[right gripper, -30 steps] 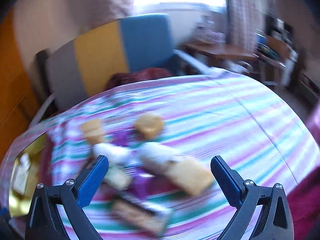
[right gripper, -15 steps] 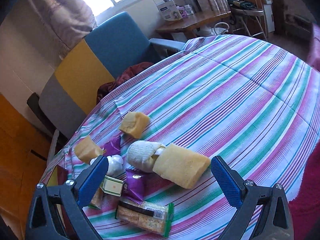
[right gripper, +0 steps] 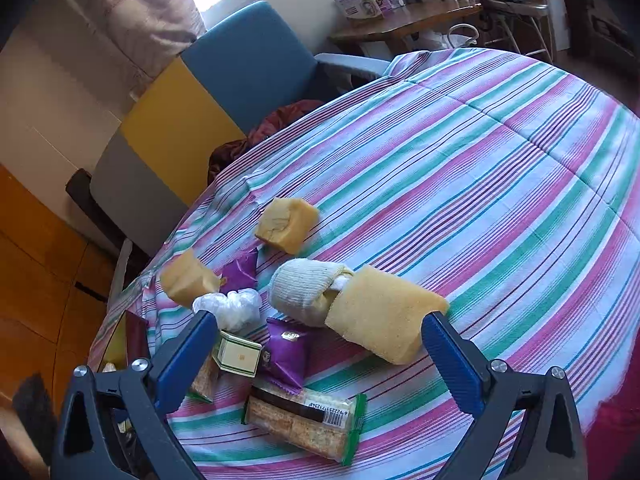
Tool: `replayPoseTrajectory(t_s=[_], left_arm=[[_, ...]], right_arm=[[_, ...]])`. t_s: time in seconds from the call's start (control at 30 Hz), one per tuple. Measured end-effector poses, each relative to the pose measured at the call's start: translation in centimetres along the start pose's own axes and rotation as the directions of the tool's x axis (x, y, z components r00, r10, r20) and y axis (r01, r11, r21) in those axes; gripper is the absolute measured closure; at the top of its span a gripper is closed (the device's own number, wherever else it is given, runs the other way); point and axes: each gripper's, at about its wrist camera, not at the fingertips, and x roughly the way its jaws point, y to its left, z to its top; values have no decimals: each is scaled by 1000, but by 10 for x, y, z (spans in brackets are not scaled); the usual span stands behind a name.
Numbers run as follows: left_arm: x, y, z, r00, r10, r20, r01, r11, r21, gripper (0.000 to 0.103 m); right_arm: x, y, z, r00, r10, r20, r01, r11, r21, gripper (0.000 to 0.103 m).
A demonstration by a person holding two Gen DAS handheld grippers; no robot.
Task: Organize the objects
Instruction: 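Move both tools back over the snack pile, then grasp a cracker packet with the left gripper while the right gripper grasps another cracker packet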
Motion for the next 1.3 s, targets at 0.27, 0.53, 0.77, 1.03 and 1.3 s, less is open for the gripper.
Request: replayPoseTrajectory(t_s=[0.27,0.53,0.77,1.03,1.3], left_arm=[[44,-16,25,997,43,-72,-37,996,86,45],[82,-16,33,988,69,-137,-57,994,91,45],[52,-20,-8,997,7,-79,-3,998,58,57],[7,-32,-81,999,-18,-36,20,998,59,57],[-16,-16,-117,999,-38,-19,39,999,29,58]], right_arm=[[2,-4,2,1000,24,-7,-24,999,22,0],[5,-4,3,999,32,-16,-31,999,24,0],[7,1,2,999,21,-24,-21,1000,-6,0],[20,19,-6,995,13,-103,-25,993,-113,0],[53,43,-28,959,-25,-283,-51,965,-258,0]])
